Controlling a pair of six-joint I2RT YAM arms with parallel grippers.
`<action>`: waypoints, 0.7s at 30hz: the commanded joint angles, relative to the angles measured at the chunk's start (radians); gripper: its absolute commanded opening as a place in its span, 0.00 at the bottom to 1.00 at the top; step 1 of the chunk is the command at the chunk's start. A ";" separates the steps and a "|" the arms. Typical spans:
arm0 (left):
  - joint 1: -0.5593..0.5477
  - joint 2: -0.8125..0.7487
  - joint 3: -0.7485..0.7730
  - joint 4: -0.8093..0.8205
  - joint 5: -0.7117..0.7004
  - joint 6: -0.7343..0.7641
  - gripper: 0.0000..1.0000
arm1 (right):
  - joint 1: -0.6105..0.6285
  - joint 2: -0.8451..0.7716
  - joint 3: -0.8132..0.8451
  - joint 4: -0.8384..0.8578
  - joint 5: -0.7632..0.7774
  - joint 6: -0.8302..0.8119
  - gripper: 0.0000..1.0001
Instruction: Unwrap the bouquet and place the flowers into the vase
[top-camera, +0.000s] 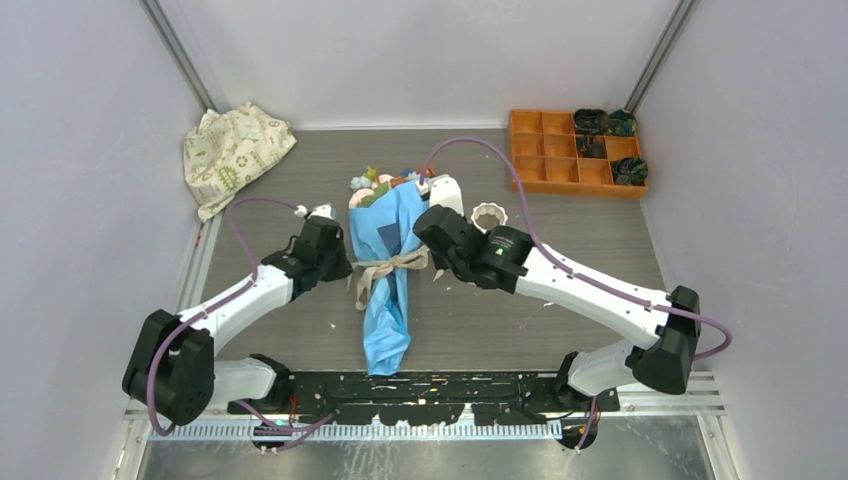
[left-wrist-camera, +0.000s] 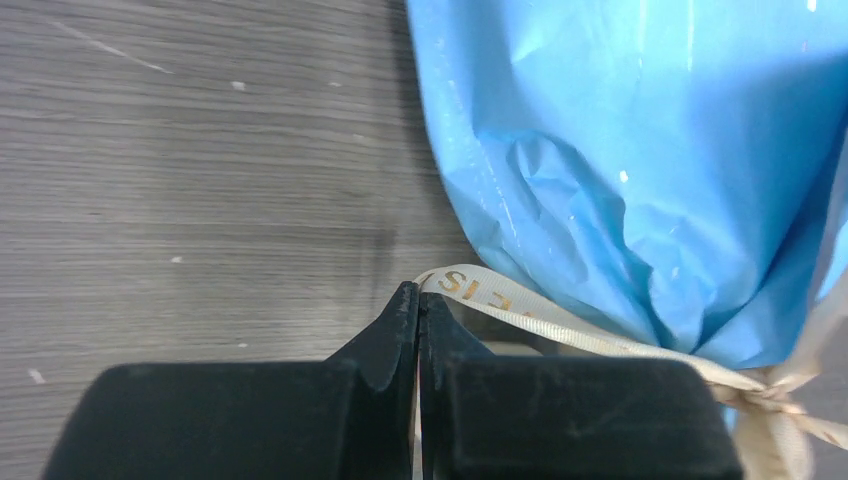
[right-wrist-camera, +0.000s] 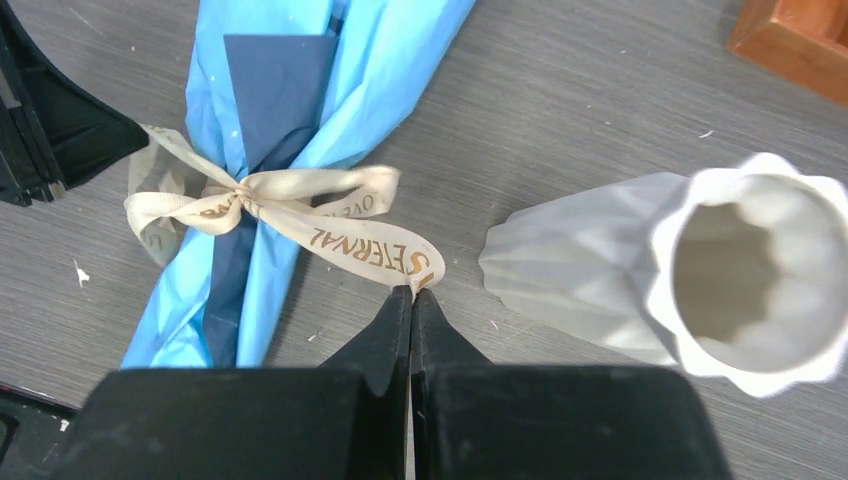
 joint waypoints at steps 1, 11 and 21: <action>0.084 0.012 0.018 -0.020 -0.030 -0.007 0.00 | 0.002 -0.097 0.058 -0.040 0.097 -0.008 0.01; 0.136 0.199 0.089 0.057 -0.002 -0.002 0.00 | 0.002 -0.343 0.039 -0.243 0.239 0.113 0.01; 0.141 0.297 0.136 0.087 0.015 -0.013 0.00 | 0.001 -0.562 0.052 -0.466 0.391 0.248 0.01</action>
